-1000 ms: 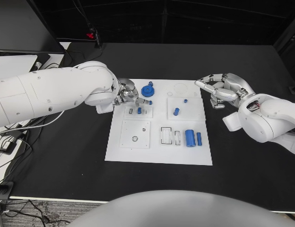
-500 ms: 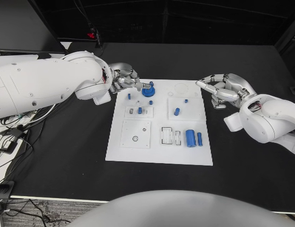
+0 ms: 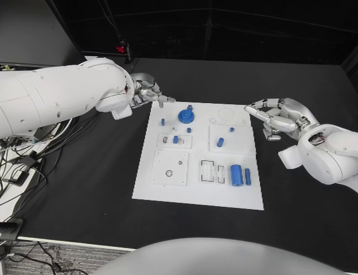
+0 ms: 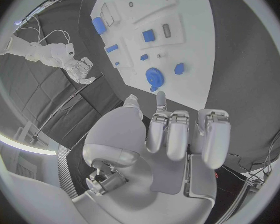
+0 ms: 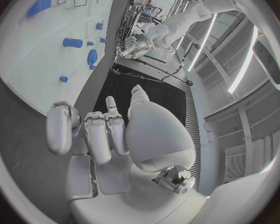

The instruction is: Assemble the parts on the task board

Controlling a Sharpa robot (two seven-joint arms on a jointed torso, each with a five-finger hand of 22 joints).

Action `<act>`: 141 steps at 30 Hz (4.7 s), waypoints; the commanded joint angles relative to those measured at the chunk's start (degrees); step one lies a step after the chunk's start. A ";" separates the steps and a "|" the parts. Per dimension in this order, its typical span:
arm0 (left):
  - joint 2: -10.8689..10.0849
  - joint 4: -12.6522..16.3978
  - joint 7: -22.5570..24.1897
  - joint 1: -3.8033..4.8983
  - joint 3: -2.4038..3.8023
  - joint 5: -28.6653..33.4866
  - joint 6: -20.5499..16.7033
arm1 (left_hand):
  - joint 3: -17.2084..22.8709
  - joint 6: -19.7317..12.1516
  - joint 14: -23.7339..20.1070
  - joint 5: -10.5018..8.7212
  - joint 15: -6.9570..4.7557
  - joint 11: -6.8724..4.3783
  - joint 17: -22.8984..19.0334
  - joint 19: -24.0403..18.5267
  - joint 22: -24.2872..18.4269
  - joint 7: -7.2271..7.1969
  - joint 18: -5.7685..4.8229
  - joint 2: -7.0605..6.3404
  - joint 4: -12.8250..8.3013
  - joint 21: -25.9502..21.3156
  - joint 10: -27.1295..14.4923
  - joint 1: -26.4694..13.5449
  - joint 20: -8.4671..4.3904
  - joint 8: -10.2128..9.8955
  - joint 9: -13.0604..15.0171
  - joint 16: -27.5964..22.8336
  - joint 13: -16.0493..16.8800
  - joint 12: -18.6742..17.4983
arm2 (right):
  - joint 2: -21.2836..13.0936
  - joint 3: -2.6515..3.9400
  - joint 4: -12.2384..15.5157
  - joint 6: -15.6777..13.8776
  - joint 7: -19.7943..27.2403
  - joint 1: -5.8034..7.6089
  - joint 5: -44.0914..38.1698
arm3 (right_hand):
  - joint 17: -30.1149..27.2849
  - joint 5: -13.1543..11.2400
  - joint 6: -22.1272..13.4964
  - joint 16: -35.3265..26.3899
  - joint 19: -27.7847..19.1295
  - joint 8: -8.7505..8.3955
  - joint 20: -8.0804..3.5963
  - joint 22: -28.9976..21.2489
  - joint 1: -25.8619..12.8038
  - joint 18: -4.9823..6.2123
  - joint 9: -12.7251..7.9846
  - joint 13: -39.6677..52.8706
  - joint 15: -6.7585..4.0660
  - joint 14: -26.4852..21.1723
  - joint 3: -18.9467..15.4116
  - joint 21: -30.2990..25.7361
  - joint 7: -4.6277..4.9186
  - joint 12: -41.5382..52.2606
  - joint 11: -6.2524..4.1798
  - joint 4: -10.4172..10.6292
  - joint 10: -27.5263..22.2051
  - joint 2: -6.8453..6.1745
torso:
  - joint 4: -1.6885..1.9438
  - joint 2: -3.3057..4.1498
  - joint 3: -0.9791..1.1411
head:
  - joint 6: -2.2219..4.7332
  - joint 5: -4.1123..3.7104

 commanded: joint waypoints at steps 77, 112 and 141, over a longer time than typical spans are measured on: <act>9.12 -11.99 -6.79 -3.48 0.05 -3.12 13.11 | -0.41 7.67 6.04 -2.44 -1.70 -1.81 15.10 5.98 15.09 -1.48 -0.37 6.98 -0.06 0.18 5.98 9.03 -1.66 -7.82 -3.01 0.05 15.07 0.20 | 0.18 0.02 -0.11 0.07 0.16 -0.26 -0.06 | 15.10 1.96 -1.26 0.14 -0.13 1.50 0.15 6.09 1.06 0.76 -0.07 15.05 0.54 5.96 -0.67 -0.49 1.97 0.14 0.30 -0.07 5.97 0.65 | 0.02 -0.04 0.05 | -0.42 -0.61; 9.81 -13.20 -7.49 -3.58 0.05 -3.11 14.46 | -0.09 8.98 6.04 1.57 -2.00 -2.15 15.10 5.98 15.09 -1.85 -0.37 7.47 -0.11 0.18 5.98 11.43 -2.00 -9.45 -3.41 0.05 15.07 0.20 | 0.22 0.02 -0.18 -0.08 0.01 -0.26 -0.24 | 15.10 2.26 -1.36 0.14 -0.15 1.68 0.16 6.06 1.16 0.77 -0.09 15.05 0.54 5.96 -0.72 -0.53 1.98 0.14 0.31 -0.07 5.97 0.67 | 0.03 -0.03 0.02 | -0.95 -0.84; 10.13 -13.40 -7.57 -3.59 0.05 -3.11 14.68 | 2.86 9.50 6.04 6.76 -2.35 -2.46 15.10 5.98 15.09 -2.11 -0.37 7.92 -0.07 0.18 5.98 17.01 -2.37 -10.66 -3.23 0.05 15.07 0.20 | 0.24 0.02 -0.20 -0.09 -0.14 -0.26 -0.36 | 15.10 2.43 -1.45 0.14 -0.19 1.84 0.16 6.03 1.23 0.79 -0.11 15.05 0.55 5.96 -0.78 -0.58 1.98 0.14 0.32 -0.05 5.97 0.70 | 0.05 -0.02 0.06 | -1.25 -0.95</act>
